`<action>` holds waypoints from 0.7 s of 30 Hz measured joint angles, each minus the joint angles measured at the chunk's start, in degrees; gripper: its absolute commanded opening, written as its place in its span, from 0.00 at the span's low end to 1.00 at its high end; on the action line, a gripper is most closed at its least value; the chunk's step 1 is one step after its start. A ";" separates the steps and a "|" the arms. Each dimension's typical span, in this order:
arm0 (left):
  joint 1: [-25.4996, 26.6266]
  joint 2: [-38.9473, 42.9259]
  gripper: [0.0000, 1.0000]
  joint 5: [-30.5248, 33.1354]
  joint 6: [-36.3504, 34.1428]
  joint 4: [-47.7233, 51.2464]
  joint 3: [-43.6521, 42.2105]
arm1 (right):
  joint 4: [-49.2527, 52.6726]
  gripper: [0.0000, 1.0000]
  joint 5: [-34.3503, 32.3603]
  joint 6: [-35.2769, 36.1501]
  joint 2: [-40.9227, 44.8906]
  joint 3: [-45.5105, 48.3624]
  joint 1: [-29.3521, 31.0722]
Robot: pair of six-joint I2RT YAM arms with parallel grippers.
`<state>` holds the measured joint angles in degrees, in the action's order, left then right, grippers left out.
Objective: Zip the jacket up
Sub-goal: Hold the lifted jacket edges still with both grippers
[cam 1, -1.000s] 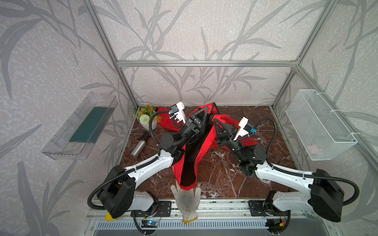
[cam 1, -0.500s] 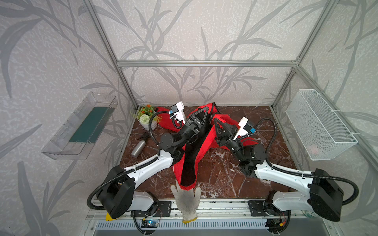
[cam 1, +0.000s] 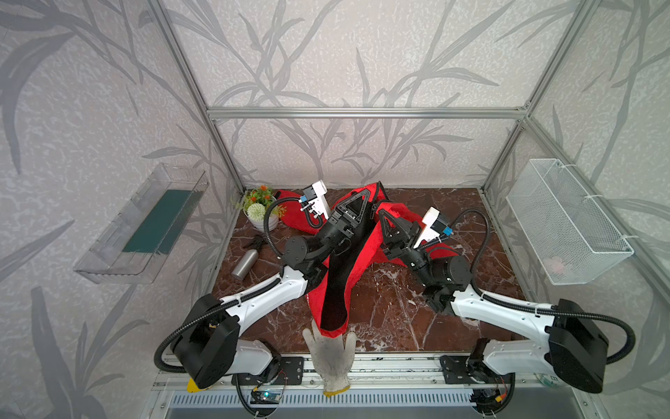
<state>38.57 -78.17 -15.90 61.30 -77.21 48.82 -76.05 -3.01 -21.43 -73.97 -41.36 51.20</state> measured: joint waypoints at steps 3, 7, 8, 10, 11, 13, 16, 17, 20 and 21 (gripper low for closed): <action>0.00 0.00 0.00 0.00 0.00 0.00 0.00 | -0.02 0.00 0.02 -0.02 -0.04 -0.07 -0.22; 0.00 0.00 0.00 0.00 0.00 0.00 0.00 | -0.02 0.00 0.02 -0.15 -0.04 -0.17 -0.33; 0.00 0.00 0.00 0.00 0.02 0.00 0.00 | -0.02 0.00 0.02 -0.17 -0.04 -0.17 -0.33; 0.00 0.00 0.00 0.00 0.02 0.00 0.00 | 0.00 0.00 0.02 -0.20 -0.04 -0.24 -0.52; 0.00 0.00 0.00 0.00 0.04 0.00 0.00 | 0.00 0.00 0.02 -0.24 -0.04 -0.33 -0.57; 0.00 0.00 0.00 0.00 0.04 0.00 0.00 | 0.02 0.00 0.04 -0.42 -0.13 -0.72 -0.59; 0.02 0.00 0.00 0.02 0.04 0.00 0.00 | 0.00 0.00 0.04 -0.79 -0.33 -1.31 -0.61; 0.02 0.00 0.00 0.02 0.04 0.00 0.00 | 0.00 0.00 0.07 -0.85 -0.37 -1.40 -0.63; 0.02 0.00 0.00 0.04 0.09 0.00 0.00 | 0.00 0.00 0.07 -1.07 -0.79 -1.84 -0.70; 0.02 0.00 0.00 0.09 0.15 0.00 0.00 | 0.00 0.00 0.07 -1.09 -0.90 -1.92 -0.79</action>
<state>38.59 -78.17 -15.81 61.45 -77.21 48.82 -76.05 -2.94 -22.52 -74.87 -43.29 50.41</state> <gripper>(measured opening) 0.046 0.048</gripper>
